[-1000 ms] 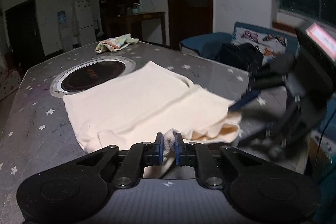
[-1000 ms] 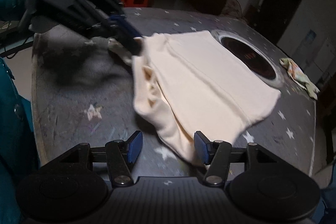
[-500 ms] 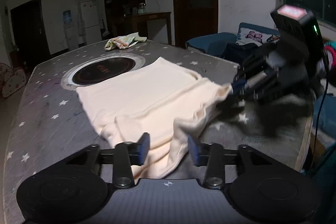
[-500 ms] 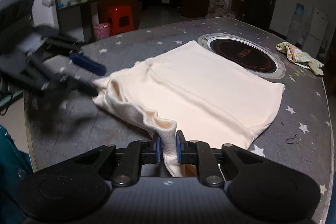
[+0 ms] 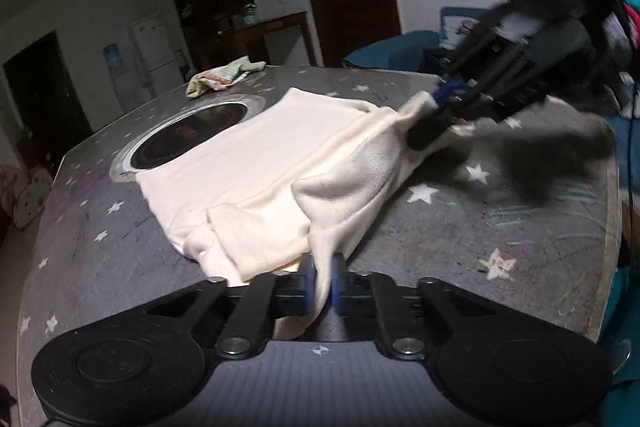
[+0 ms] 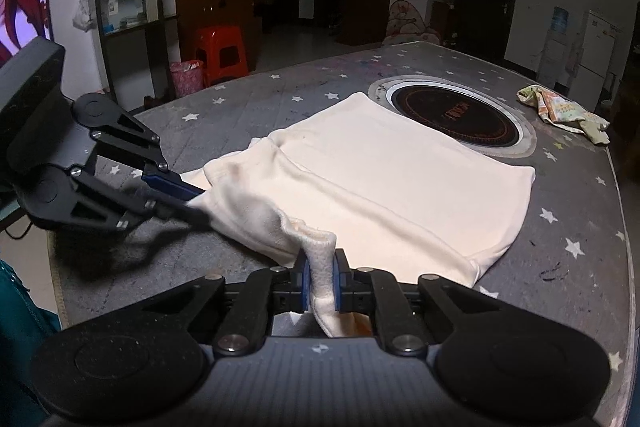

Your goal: Fold clothes

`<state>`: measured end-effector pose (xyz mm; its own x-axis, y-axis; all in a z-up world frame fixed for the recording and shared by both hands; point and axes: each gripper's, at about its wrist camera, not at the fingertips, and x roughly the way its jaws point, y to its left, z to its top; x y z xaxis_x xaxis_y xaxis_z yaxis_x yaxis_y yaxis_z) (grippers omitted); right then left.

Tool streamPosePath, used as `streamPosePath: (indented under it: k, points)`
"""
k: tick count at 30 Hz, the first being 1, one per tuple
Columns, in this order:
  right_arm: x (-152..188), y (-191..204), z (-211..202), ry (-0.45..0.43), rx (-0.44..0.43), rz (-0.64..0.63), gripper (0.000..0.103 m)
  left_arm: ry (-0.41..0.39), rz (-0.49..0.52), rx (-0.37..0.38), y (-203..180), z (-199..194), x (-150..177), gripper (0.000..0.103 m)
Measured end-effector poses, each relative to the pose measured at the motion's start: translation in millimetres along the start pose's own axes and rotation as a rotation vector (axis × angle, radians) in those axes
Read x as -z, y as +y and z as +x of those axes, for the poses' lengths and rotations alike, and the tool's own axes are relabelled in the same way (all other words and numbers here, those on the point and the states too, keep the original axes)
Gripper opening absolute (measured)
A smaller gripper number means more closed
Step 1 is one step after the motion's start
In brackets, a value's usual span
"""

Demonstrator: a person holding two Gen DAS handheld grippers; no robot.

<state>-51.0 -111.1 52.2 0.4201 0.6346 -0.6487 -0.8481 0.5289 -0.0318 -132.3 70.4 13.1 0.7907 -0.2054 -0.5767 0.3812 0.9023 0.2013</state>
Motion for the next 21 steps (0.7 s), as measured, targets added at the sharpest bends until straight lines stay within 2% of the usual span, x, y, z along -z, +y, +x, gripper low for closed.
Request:
streamPosePath:
  k: [10,17,21]
  points:
    - [1.3,20.4,-32.9,-0.065,-0.014,-0.019,0.007,-0.09,-0.054,-0.017,0.1,-42.1,-9.9,0.005]
    - [-5.1,45.8,-77.7,-0.082,-0.086,-0.052,0.007,-0.133,-0.09,0.004,-6.8,-96.9,-18.5,0.005]
    - [-13.3,53.1,-90.6,-0.1,-0.104,-0.093,0.006,-0.159,-0.084,-0.016,-3.8,-107.1,-28.2,0.005]
